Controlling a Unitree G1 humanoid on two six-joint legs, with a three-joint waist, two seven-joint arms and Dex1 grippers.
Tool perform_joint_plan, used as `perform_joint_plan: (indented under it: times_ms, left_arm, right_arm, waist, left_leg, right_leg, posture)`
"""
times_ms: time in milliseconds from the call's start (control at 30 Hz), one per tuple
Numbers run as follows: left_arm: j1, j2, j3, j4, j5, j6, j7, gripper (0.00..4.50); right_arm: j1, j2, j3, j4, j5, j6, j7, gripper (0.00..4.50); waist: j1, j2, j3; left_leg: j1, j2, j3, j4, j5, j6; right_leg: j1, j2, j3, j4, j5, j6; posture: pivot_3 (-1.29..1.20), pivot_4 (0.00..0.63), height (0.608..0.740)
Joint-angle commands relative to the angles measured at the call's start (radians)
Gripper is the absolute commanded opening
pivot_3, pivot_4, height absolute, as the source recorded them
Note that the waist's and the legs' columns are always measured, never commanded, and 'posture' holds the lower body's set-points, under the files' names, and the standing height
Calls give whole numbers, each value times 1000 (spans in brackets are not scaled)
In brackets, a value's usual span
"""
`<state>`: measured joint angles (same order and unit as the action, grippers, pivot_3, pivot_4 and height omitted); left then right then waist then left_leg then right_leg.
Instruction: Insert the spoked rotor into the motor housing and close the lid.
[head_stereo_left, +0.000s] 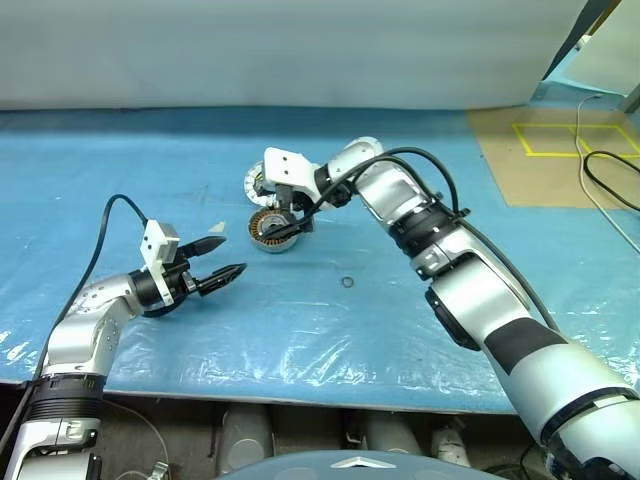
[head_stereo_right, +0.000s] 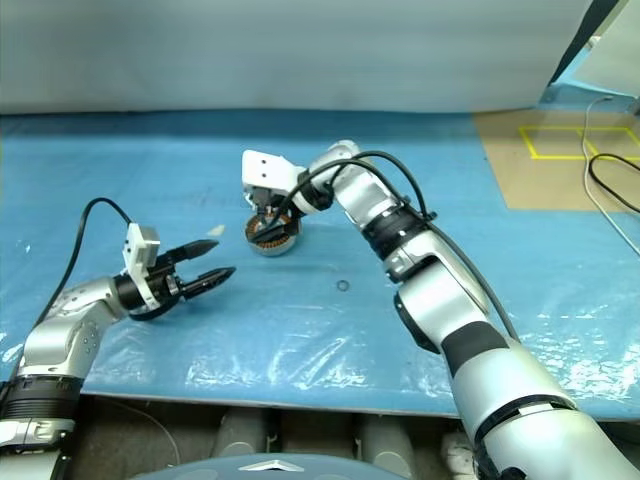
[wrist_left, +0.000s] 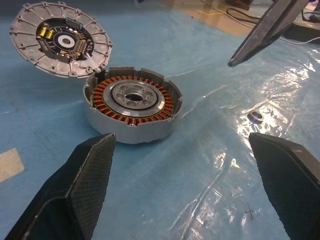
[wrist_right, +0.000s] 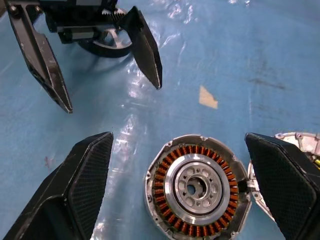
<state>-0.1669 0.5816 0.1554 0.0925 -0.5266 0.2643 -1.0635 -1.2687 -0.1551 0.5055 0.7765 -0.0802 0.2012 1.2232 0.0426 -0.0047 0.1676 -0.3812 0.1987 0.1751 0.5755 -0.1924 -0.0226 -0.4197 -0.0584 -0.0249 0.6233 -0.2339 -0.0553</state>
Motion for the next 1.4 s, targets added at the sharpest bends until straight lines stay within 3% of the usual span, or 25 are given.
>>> perform_joint_plan:
  times_ms: [33, 200, 400, 633, 1400]
  left_arm:
    - [24, -1, 31, -49, -7, -32, 8, 4500]
    - [41, -16, 26, -106, -13, -21, 48, 4500]
    - [93, -28, 28, -204, -31, 20, 100, 4500]
    - [150, -37, 46, -298, -55, 52, 161, 4500]
    - [187, -41, 47, -380, -82, 97, 242, 4500]
  right_arm:
    - [-116, 34, 23, 195, -75, -125, 13, 4446]
    - [-180, 83, 41, 409, -167, -243, 9, 4446]
    - [-199, 138, 38, 514, -247, -300, -63, 4446]
    - [-197, 176, 35, 547, -315, -338, -140, 4446]
    - [-125, 216, 22, 569, -398, -306, -164, 4446]
  waist:
    - [-2, 0, 0]
    - [-2, 0, 0]
    - [-3, 0, 0]
    - [-4, 1, 1]
    - [-3, 1, 1]
  left_leg:
    - [-2, 0, 0, 1, 0, 1]
    - [-2, 2, 0, 2, 0, 0]
    - [-3, 2, 0, 2, 2, 3]
    - [-2, 3, 0, 2, 1, 3]
    - [-2, 4, 0, 5, 0, 0]
  right_leg:
    - [-2, 0, 0, 1, 0, 0]
    - [-2, 0, -1, 1, 0, -1]
    - [-3, 1, -1, 1, 0, -1]
    - [-3, 1, -1, 2, 0, -2]
    - [-3, 1, -1, 4, 0, -3]
  posture:
    - [0, 150, 740]
    - [0, 150, 740]
    - [0, 150, 740]
    - [0, 150, 740]
    - [0, 150, 740]
